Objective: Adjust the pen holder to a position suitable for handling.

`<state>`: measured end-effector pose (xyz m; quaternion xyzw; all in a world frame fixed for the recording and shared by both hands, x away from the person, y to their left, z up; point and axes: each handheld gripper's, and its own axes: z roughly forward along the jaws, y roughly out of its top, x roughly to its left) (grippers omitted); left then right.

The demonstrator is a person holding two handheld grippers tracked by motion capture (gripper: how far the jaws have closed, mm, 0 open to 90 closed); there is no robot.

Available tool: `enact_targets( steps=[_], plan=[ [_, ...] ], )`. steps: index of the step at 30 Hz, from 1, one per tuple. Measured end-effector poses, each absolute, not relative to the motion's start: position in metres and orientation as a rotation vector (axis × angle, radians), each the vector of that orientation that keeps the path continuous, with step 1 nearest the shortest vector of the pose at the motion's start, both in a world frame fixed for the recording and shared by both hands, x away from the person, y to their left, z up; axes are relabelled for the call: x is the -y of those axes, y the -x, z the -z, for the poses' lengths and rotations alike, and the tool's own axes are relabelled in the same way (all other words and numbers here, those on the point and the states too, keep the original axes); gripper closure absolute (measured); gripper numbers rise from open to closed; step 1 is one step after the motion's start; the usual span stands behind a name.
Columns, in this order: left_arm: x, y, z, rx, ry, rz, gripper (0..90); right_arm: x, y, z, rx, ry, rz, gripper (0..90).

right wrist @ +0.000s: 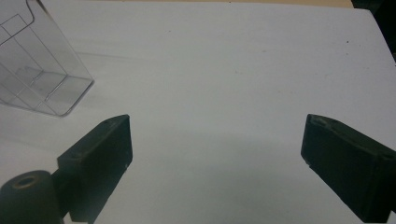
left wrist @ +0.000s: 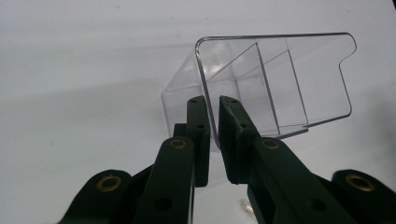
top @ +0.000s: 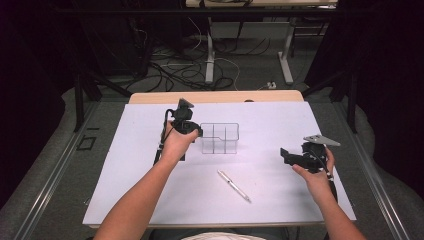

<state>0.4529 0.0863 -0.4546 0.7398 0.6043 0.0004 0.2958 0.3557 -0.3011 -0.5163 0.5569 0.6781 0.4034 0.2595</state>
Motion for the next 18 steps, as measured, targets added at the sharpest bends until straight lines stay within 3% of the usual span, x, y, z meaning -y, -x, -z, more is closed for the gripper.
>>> enact_targets(
  steps=[18],
  plan=[
    [-0.0947, -0.4537, 0.4591, -1.557, -1.94, 0.002, 74.9, 0.3015, -0.3552, 0.5154, -1.834, -1.504, -1.097, 8.7]
  ],
)
